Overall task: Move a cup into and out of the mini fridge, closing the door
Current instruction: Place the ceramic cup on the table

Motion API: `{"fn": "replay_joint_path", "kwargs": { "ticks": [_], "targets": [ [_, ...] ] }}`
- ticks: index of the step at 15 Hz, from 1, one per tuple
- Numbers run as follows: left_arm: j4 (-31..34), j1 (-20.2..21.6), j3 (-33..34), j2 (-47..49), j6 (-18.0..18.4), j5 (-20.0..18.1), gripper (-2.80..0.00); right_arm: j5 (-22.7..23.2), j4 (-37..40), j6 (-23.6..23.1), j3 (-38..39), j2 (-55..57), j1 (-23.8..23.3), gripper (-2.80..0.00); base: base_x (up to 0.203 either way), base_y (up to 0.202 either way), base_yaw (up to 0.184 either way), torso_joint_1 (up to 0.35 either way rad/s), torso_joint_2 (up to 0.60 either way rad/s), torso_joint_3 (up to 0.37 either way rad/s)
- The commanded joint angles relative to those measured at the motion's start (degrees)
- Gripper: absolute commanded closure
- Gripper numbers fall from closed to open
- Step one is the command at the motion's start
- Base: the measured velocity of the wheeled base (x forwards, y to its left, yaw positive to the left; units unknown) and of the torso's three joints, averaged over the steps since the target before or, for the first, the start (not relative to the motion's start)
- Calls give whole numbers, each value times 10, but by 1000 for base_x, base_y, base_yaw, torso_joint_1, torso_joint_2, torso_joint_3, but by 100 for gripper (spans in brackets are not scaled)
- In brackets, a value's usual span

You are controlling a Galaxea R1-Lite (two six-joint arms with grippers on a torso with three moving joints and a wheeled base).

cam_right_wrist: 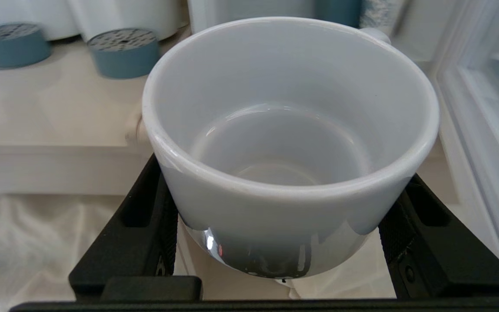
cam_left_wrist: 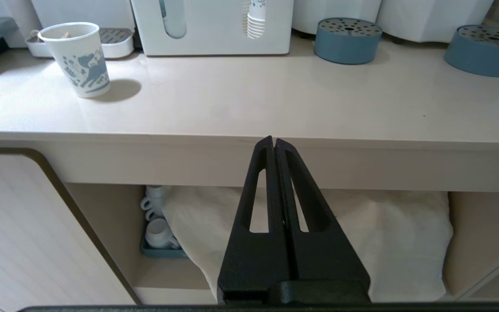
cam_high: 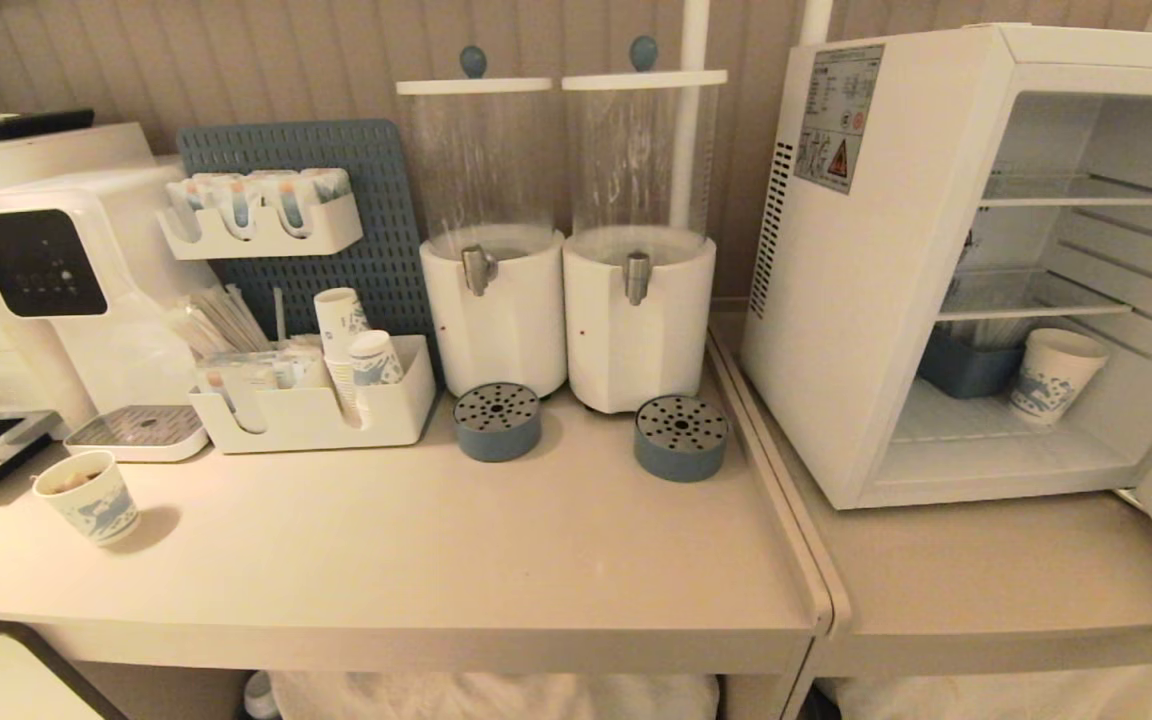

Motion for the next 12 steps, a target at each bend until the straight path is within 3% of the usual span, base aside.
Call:
{"fn": "replay_joint_path", "kwargs": {
  "ticks": [1, 12],
  "targets": [
    [0, 0, 1, 1, 0, 0, 0, 1, 0, -1, 0, 2, 0, 0, 0, 114, -16, 3, 4, 0],
    [0, 0, 1, 1, 0, 0, 0, 0, 0, 1, 0, 2, 0, 0, 0, 191, 9, 1, 3, 2]
  ]
}}
